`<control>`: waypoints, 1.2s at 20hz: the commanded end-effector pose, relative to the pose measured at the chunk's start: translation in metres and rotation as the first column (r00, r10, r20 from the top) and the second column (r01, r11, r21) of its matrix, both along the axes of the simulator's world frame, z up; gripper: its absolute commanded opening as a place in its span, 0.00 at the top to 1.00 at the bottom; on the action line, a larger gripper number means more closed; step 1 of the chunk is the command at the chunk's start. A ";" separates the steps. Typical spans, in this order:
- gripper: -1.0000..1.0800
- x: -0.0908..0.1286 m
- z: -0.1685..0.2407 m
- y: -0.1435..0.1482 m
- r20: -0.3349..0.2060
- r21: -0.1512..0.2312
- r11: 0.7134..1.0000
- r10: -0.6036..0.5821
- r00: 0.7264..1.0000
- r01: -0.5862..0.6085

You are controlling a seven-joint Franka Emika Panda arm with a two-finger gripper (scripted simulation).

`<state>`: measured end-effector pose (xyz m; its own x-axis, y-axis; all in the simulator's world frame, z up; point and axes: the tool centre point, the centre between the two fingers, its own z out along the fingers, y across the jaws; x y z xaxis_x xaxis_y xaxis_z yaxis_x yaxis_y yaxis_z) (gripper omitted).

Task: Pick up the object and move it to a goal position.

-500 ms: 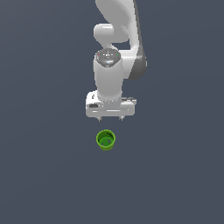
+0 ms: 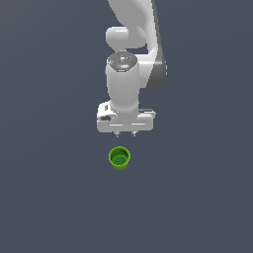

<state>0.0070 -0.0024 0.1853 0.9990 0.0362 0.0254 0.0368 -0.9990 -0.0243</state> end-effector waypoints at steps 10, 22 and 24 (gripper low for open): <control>0.38 0.011 -0.003 -0.002 -0.024 0.010 0.999 -0.048 0.999 0.048; 0.38 0.046 -0.016 -0.007 -0.119 0.033 0.976 -0.211 0.970 0.216; 0.38 0.052 -0.019 -0.008 -0.139 0.035 0.968 -0.243 0.960 0.250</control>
<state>0.0547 -0.0095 0.1688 0.9781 -0.1844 -0.0968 -0.1908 -0.9796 -0.0624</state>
